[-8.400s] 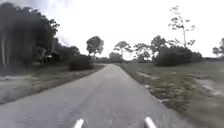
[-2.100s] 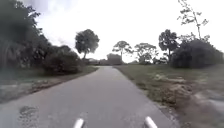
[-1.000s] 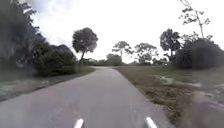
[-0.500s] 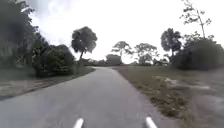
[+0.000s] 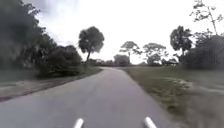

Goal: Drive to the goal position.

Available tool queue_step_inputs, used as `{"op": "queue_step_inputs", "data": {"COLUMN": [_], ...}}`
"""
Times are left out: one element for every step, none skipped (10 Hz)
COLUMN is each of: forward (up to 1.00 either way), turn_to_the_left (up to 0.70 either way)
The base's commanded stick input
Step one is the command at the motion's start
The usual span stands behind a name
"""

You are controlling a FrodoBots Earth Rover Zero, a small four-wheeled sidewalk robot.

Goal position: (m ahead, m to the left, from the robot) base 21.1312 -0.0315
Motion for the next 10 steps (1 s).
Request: {"op": "queue_step_inputs", "data": {"forward": [0.85, 0.85, 0.85, 0.85, 0.85, 0.85, 0.85, 0.85, 0.85, 0.85], "turn_to_the_left": [0.00, 0.00, 0.00, 0.00, 0.00, 0.00, 0.00, 0.00, 0.00, 0.00]}}
